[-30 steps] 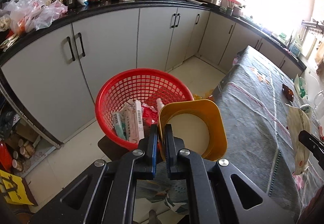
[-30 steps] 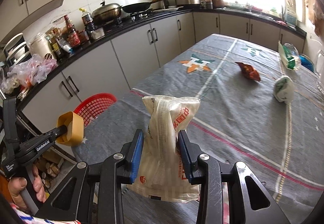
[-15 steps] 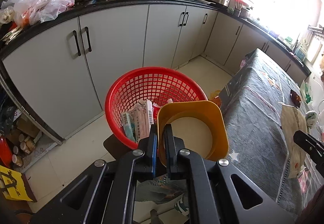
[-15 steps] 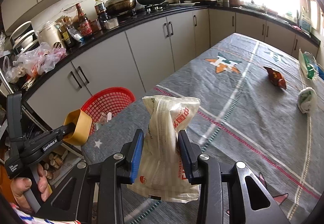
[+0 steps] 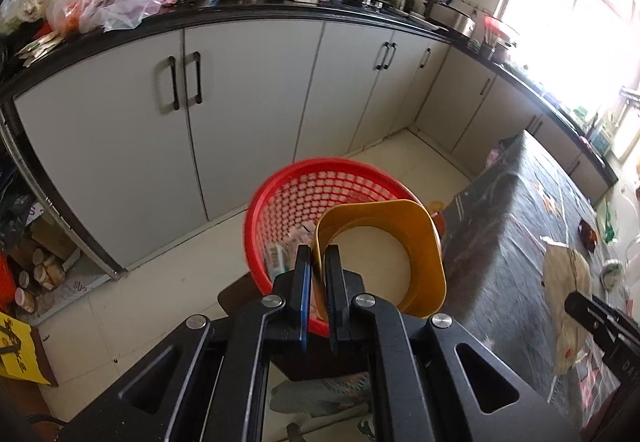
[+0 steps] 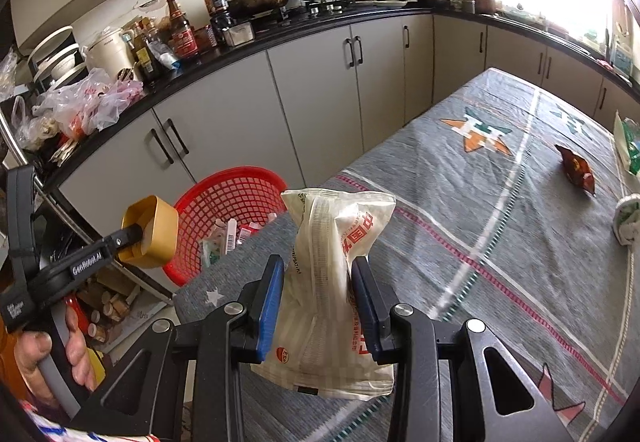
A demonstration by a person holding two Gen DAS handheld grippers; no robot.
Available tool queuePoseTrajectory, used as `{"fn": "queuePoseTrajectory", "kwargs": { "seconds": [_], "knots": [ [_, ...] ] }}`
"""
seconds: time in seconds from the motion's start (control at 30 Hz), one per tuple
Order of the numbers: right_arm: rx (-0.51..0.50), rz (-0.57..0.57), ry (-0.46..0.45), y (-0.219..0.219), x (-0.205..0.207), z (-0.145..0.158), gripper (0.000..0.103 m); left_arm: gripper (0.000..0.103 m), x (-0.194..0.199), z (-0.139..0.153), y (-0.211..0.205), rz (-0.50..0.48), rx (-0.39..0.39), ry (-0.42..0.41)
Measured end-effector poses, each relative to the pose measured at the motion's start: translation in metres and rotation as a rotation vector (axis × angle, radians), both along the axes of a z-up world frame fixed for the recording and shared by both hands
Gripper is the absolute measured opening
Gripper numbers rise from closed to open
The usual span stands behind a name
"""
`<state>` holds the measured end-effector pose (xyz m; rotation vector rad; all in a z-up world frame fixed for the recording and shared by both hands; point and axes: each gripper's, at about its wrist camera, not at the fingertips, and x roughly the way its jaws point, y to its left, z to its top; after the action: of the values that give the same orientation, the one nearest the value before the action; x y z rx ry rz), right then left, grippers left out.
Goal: Collect trash
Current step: 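Open the left tool over the red basket while the right tool releases the white bag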
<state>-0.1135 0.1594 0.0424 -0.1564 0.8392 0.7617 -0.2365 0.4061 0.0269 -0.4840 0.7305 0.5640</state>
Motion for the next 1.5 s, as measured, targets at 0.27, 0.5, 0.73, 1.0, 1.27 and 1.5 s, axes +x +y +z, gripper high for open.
{"fn": "queuePoseTrajectory", "kwargs": {
  "seconds": [0.27,0.5,0.73,1.0,1.27,1.5],
  "knots": [
    [0.002,0.052,-0.001,0.038,0.004,0.004,0.038,0.006,0.010,0.001,0.033,0.034,0.010,-0.011],
    [0.007,0.123,0.059,0.097,0.018,-0.004,0.038,0.006,0.025,-0.012,0.047,0.033,0.017,0.024],
    [-0.023,0.150,0.143,0.145,0.037,-0.032,0.029,0.006,0.035,-0.026,0.058,0.039,0.010,0.050],
    [-0.041,0.153,0.182,0.159,0.046,-0.052,0.029,0.007,0.042,-0.039,0.063,0.028,-0.007,0.075],
    [-0.009,0.117,0.185,0.148,0.048,-0.046,0.032,0.048,0.032,-0.028,0.054,0.033,0.024,0.036],
    [0.028,0.069,0.185,0.119,0.045,-0.036,0.037,0.053,0.025,-0.020,0.042,0.020,0.030,0.035]
  ]
}}
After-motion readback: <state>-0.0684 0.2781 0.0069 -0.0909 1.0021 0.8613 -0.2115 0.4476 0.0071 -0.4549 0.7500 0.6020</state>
